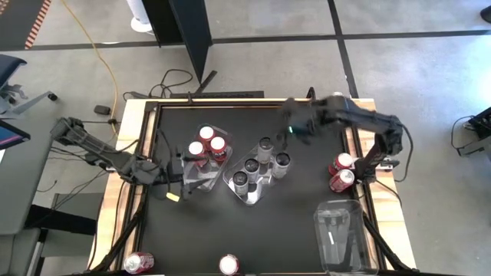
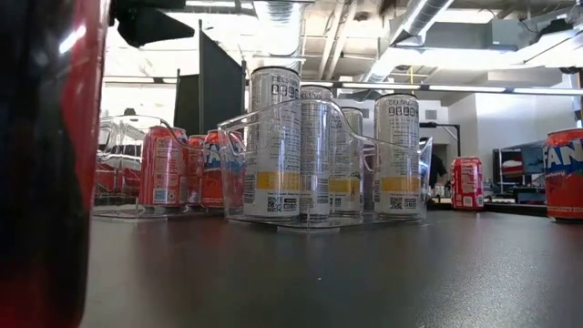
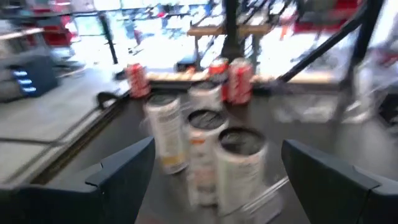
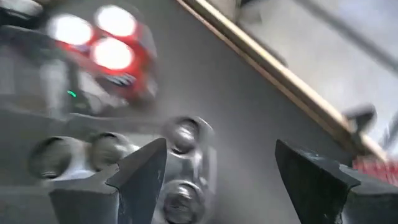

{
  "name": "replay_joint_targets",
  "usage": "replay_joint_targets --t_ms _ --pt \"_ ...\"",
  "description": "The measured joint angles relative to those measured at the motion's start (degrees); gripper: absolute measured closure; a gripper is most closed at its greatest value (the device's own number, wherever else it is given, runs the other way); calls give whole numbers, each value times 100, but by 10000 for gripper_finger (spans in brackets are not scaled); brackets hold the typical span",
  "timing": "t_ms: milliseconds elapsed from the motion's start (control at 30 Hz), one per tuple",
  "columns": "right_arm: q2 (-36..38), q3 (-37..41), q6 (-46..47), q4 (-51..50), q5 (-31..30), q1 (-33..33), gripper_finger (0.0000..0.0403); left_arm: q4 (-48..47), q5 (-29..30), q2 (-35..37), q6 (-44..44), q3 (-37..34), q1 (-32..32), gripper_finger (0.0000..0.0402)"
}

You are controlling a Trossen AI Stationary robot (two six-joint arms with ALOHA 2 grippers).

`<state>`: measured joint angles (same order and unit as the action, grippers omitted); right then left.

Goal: Sort soda cans
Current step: Put the orange soda can into the left transparent bin

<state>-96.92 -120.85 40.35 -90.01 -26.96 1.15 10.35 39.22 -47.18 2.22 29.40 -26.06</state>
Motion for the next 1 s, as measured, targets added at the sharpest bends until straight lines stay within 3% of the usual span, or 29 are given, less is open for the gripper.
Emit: replay_joint_targets --t_ms 133,400,633,1000 --pt "476 1107 285 1 518 708 86 241 -230 126 274 -170 -135 56" --pt "2119 3323 1765 -6 992 1411 86 1025 -409 129 -764 -235 -396 56" --pt "3182 4690 3010 2 1379 1211 86 1012 -726 129 -887 -232 -393 56" --pt "3996 6168 4730 -7 1802 405 83 1029 -836 205 -1226 -204 -391 56"
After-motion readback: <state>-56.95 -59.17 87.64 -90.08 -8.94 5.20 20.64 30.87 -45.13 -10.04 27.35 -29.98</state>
